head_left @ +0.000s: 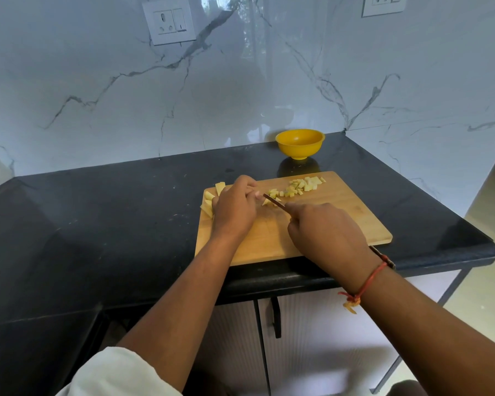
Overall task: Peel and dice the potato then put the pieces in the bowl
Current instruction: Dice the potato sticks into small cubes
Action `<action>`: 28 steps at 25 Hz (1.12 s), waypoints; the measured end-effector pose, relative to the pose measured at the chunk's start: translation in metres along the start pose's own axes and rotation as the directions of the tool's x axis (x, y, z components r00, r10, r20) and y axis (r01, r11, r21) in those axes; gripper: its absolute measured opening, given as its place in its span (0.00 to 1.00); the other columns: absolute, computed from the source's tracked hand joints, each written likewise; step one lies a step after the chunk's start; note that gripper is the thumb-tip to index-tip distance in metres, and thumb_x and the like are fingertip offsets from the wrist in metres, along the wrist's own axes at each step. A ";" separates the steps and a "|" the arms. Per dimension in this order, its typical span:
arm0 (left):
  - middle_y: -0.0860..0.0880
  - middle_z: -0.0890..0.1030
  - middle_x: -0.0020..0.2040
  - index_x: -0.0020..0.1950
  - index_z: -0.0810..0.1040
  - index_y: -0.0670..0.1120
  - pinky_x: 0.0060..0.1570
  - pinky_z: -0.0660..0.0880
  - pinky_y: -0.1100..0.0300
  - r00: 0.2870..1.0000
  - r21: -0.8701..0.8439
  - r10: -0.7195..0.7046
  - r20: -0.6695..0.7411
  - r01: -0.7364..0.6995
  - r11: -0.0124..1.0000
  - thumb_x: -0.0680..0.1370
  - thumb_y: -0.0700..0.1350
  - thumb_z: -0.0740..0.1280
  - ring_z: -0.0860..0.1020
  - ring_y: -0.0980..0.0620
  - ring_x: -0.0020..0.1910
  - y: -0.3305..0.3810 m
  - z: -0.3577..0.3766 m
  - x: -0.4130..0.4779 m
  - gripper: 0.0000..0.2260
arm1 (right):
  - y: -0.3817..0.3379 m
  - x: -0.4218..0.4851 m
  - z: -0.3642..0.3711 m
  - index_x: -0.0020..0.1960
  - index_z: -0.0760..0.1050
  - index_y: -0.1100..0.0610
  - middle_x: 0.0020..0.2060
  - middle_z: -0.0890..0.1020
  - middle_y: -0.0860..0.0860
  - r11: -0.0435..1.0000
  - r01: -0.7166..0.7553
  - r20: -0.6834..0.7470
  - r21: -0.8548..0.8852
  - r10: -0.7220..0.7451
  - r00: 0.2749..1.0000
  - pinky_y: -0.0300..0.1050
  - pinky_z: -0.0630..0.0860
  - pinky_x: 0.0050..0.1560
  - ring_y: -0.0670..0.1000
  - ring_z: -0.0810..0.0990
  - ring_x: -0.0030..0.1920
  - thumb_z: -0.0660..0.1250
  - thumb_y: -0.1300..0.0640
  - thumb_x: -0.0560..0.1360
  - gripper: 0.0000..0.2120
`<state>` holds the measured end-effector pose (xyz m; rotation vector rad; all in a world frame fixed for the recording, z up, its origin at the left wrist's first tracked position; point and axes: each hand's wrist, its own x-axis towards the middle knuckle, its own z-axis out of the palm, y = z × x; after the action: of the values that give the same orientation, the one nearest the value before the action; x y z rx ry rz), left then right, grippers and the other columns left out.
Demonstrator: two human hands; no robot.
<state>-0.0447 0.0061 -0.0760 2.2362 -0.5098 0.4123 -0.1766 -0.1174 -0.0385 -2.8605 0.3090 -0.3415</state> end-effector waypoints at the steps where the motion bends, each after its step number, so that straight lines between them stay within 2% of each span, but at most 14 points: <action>1: 0.55 0.83 0.50 0.54 0.72 0.58 0.59 0.75 0.43 0.999 -0.035 -0.020 -0.038 0.018 0.999 0.83 0.46 0.62 0.78 0.51 0.54 -0.001 -0.001 0.000 0.05 | -0.002 0.001 0.001 0.76 0.66 0.41 0.51 0.81 0.50 1.000 0.006 0.015 0.016 -0.006 1.000 0.47 0.79 0.47 0.49 0.76 0.45 0.55 0.51 0.83 0.21; 5: 0.53 0.80 0.53 0.60 0.74 0.52 0.62 0.72 0.43 0.973 -0.058 -0.136 -0.186 0.128 0.990 0.84 0.44 0.58 0.72 0.55 0.55 0.002 -0.007 -0.001 0.08 | -0.002 0.005 0.003 0.74 0.69 0.40 0.50 0.79 0.50 1.000 0.006 0.070 0.025 -0.008 0.998 0.47 0.78 0.49 0.49 0.75 0.46 0.56 0.51 0.83 0.20; 7: 0.55 0.79 0.51 0.58 0.74 0.53 0.64 0.71 0.43 0.971 -0.054 -0.142 -0.191 0.134 0.990 0.84 0.44 0.58 0.70 0.57 0.53 0.003 -0.008 -0.002 0.07 | 0.003 0.009 0.000 0.73 0.69 0.41 0.47 0.76 0.49 1.000 -0.023 0.091 0.017 0.021 0.996 0.46 0.78 0.48 0.49 0.75 0.45 0.56 0.51 0.83 0.20; 11: 0.55 0.81 0.51 0.55 0.73 0.54 0.66 0.69 0.46 0.978 -0.048 -0.136 -0.159 0.130 0.990 0.84 0.45 0.60 0.70 0.58 0.53 0.002 -0.008 0.000 0.05 | 0.016 0.014 -0.003 0.74 0.70 0.42 0.48 0.78 0.51 0.997 -0.070 0.077 0.016 0.068 0.995 0.47 0.80 0.50 0.51 0.79 0.46 0.57 0.51 0.82 0.20; 13: 0.54 0.81 0.51 0.56 0.75 0.52 0.62 0.73 0.49 0.976 -0.087 -0.146 -0.163 0.134 0.987 0.83 0.44 0.61 0.74 0.57 0.52 0.004 -0.009 -0.001 0.05 | 0.015 0.013 -0.002 0.73 0.71 0.42 0.47 0.79 0.50 0.998 -0.046 0.042 0.047 0.044 0.998 0.46 0.81 0.49 0.50 0.79 0.45 0.58 0.50 0.82 0.19; 15: 0.53 0.81 0.51 0.56 0.77 0.50 0.53 0.78 0.55 0.973 -0.169 -0.159 -0.168 0.130 0.977 0.83 0.42 0.62 0.78 0.55 0.51 0.005 -0.012 -0.003 0.06 | 0.010 0.013 0.000 0.72 0.72 0.44 0.49 0.82 0.50 0.995 -0.001 0.013 0.099 0.000 1.000 0.45 0.81 0.49 0.49 0.80 0.45 0.60 0.48 0.82 0.19; 17: 0.54 0.81 0.50 0.55 0.78 0.50 0.47 0.78 0.62 0.972 -0.243 -0.188 -0.141 0.150 0.958 0.82 0.42 0.63 0.79 0.56 0.49 0.006 -0.017 -0.004 0.06 | 0.004 0.014 0.003 0.71 0.73 0.46 0.51 0.83 0.50 0.988 0.012 0.004 0.153 -0.012 1.000 0.47 0.82 0.50 0.48 0.80 0.46 0.61 0.48 0.81 0.19; 20: 0.56 0.81 0.51 0.56 0.81 0.51 0.43 0.72 0.70 0.986 -0.192 -0.166 -0.024 0.158 0.969 0.82 0.43 0.64 0.78 0.58 0.50 0.010 -0.023 -0.004 0.07 | 0.004 0.015 0.006 0.70 0.75 0.47 0.48 0.82 0.50 0.979 -0.013 0.002 0.205 0.012 1.000 0.45 0.81 0.49 0.48 0.80 0.44 0.61 0.48 0.81 0.18; 22: 0.56 0.80 0.57 0.58 0.82 0.51 0.43 0.69 0.71 0.984 -0.084 -0.109 0.141 0.121 0.989 0.82 0.42 0.64 0.76 0.60 0.51 0.011 -0.033 -0.002 0.09 | 0.006 0.015 0.007 0.70 0.75 0.47 0.44 0.80 0.47 0.973 -0.016 0.003 0.229 0.015 1.000 0.44 0.80 0.46 0.46 0.79 0.42 0.61 0.48 0.81 0.18; 25: 0.53 0.77 0.65 0.62 0.81 0.54 0.55 0.72 0.61 0.893 0.148 -0.038 0.448 -0.033 0.988 0.80 0.42 0.66 0.75 0.53 0.62 0.009 -0.053 0.006 0.13 | 0.009 0.014 0.008 0.70 0.75 0.47 0.43 0.79 0.46 0.969 -0.010 -0.017 0.247 0.014 1.000 0.45 0.81 0.48 0.47 0.79 0.43 0.61 0.47 0.81 0.18; 27: 0.54 0.77 0.64 0.61 0.81 0.56 0.62 0.71 0.55 0.844 0.274 -0.041 0.535 -0.128 0.953 0.79 0.43 0.68 0.74 0.51 0.64 0.006 -0.061 0.011 0.13 | 0.009 0.014 0.011 0.70 0.75 0.46 0.44 0.81 0.47 0.970 -0.009 -0.035 0.243 0.018 0.999 0.47 0.82 0.48 0.48 0.80 0.44 0.61 0.47 0.81 0.19; 28: 0.55 0.78 0.62 0.60 0.81 0.57 0.65 0.71 0.52 0.844 0.311 -0.045 0.534 -0.147 0.939 0.79 0.44 0.69 0.74 0.51 0.63 0.006 -0.062 0.012 0.12 | 0.008 0.014 0.012 0.70 0.74 0.46 0.45 0.82 0.48 0.972 -0.006 -0.048 0.235 0.018 0.999 0.48 0.82 0.48 0.48 0.80 0.44 0.60 0.47 0.80 0.19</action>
<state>-0.0448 0.0468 -0.0277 2.6867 -0.8433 -0.1318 -0.1620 -0.1261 -0.0491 -2.6203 0.2749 -0.4175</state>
